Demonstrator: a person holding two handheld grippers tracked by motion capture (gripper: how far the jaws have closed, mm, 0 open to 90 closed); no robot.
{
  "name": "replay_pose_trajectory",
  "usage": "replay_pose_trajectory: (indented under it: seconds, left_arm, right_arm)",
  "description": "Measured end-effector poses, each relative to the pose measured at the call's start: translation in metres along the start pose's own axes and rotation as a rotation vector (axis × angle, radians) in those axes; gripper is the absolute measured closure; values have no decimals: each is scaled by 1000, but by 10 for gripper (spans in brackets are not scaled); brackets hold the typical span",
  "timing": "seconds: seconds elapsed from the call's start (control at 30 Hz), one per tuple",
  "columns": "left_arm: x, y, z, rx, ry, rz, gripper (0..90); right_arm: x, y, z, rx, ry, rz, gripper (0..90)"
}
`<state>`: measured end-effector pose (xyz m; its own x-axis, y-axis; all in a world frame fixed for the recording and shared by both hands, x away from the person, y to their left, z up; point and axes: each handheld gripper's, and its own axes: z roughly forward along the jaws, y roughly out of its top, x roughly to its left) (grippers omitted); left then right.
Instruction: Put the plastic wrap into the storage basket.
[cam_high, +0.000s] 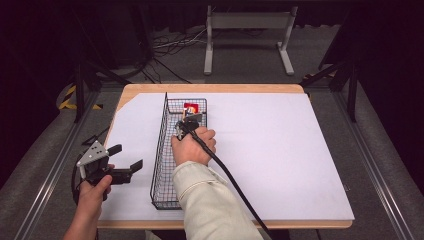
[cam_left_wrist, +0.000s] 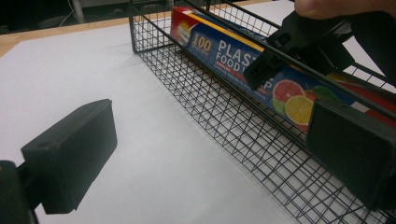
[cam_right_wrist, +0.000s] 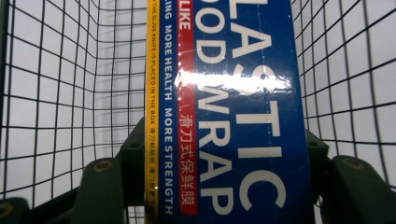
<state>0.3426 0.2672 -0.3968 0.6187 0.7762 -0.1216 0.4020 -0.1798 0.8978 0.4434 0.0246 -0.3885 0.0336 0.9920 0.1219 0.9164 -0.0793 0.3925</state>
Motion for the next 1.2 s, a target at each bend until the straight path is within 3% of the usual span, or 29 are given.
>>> replay_pose_trajectory:
  seconds: [0.23, 0.73, 0.97, 1.2]
  left_arm:
    - [0, 0, 0, 4, -1, -2, 28]
    - [1, -1, 1, 5, -1, -6, 27]
    - [1, 0, 1, 5, -1, -4, 28]
    - [0, 0, 1, 7, -1, -5, 28]
  right_arm:
    - [3, 0, 4, 28, -4, 15, 398]
    - [5, -3, 8, 61, -11, -12, 361]
    - [3, 3, -8, 34, 36, -12, 319]
    - [3, 11, -32, -8, 74, -65, 310]
